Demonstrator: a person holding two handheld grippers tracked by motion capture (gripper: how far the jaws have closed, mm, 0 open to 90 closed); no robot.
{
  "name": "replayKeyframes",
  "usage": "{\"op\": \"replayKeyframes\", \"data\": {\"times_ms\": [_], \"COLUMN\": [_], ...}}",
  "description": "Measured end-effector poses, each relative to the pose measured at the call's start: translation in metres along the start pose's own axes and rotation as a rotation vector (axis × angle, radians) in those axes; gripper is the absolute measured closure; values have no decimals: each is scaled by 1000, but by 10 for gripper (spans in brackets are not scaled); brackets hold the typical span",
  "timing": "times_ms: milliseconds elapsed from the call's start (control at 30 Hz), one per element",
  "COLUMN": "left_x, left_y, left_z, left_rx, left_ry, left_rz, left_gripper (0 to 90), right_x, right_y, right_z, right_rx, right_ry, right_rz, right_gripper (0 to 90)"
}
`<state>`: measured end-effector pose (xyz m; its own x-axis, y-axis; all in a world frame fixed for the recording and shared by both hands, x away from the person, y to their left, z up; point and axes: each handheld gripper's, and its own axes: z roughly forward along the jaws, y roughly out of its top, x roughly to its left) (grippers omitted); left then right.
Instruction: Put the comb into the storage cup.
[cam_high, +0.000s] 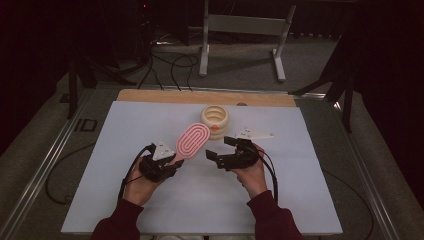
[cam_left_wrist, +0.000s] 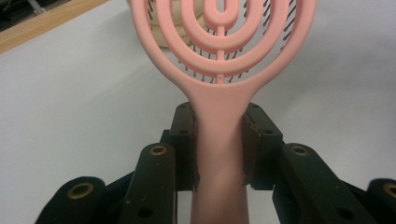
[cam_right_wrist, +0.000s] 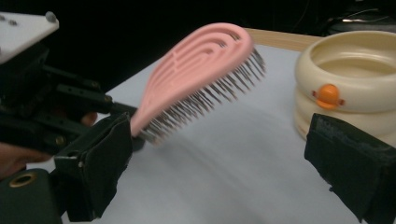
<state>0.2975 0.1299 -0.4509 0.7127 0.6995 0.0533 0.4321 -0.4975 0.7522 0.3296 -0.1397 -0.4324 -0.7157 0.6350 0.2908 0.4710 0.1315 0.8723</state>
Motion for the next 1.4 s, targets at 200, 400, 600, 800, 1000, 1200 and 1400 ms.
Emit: {"op": "replayKeyframes", "data": {"times_ms": [200,400,600,800,1000,1200,1400], "left_x": [-5,-9,-13,-14,-15,-14,-15], "left_y": [2,3,4,3,3,2,1], "left_z": [-2,-4,-5,-5,-4,-2,0], "left_rx": [-24,-58,-80,-96,-100,-95,-81], "left_ry": [-11,-36,-52,-57,-57,-64,-54], "left_rz": [19,53,71,86,99,95,102], "left_gripper": [699,698,698,698,698,698,700], "right_x": [3,4,4,5,4,7,11], "right_y": [4,6,11,11,12,13,15], "right_z": [12,19,23,27,29,29,31], "right_rx": [-6,11,15,27,37,46,54], "right_ry": [25,26,62,85,136,163,208], "right_rz": [37,61,123,164,205,209,209], "right_gripper": [76,77,105,233,452,518,606]}}
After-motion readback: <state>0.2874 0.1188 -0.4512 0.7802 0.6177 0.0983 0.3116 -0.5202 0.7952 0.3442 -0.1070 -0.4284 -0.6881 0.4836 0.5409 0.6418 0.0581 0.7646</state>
